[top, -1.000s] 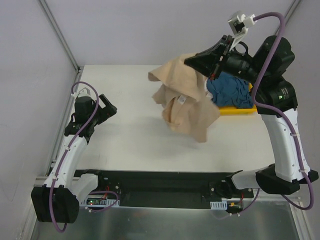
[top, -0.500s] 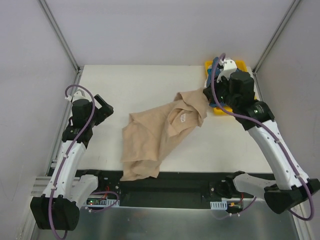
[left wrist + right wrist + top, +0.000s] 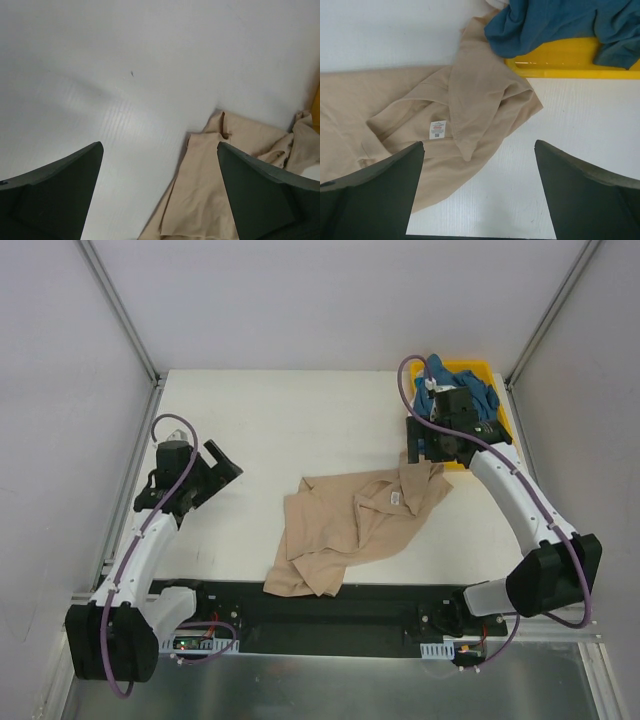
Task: Fold and stack the t-shirts
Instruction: Move the tshirt to the center of the board, then flatten out the tshirt
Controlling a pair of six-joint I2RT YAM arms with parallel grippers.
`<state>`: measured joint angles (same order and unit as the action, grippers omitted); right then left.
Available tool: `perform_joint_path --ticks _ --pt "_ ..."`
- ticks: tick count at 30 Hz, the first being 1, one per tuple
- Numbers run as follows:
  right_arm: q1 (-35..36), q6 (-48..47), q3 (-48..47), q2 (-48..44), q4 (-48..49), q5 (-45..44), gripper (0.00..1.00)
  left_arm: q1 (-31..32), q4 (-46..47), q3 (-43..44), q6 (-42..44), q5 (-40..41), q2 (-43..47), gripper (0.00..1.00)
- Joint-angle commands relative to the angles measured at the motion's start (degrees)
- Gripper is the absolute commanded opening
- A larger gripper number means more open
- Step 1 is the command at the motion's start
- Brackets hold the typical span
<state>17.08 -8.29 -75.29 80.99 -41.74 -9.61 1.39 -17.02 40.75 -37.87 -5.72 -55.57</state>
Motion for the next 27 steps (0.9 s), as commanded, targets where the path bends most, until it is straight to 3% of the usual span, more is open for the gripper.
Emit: perform_joint_path --ticks 1,4,8,12,18,22,27 --pt "2.4 -0.1 1.4 -3.3 2.9 3.9 0.96 0.5 -0.4 -0.6 -3.3 -14.0 -3.1 0.99" --pt "5.8 0.9 3.5 -2.8 4.2 4.2 0.96 4.4 0.1 -0.9 -4.1 -17.5 -5.7 0.99" --pt "6.7 4.9 6.9 -1.6 5.6 3.5 0.96 16.3 2.2 -0.3 -6.7 -12.9 -10.4 0.98" --pt "6.7 6.8 8.3 -1.5 6.5 2.4 0.96 18.0 7.6 0.7 -7.0 -10.1 -17.7 0.94" --pt "6.7 7.5 10.2 -2.4 6.6 2.8 0.96 18.7 9.1 7.7 -4.7 -12.7 -31.8 0.74" --pt "6.6 7.6 11.1 -2.6 6.7 2.2 0.96 19.2 9.5 11.1 -3.5 -14.9 -37.8 0.65" --pt "6.2 7.7 11.0 -1.7 6.3 2.0 0.96 19.2 9.5 14.4 -3.2 -15.6 -44.5 0.45"
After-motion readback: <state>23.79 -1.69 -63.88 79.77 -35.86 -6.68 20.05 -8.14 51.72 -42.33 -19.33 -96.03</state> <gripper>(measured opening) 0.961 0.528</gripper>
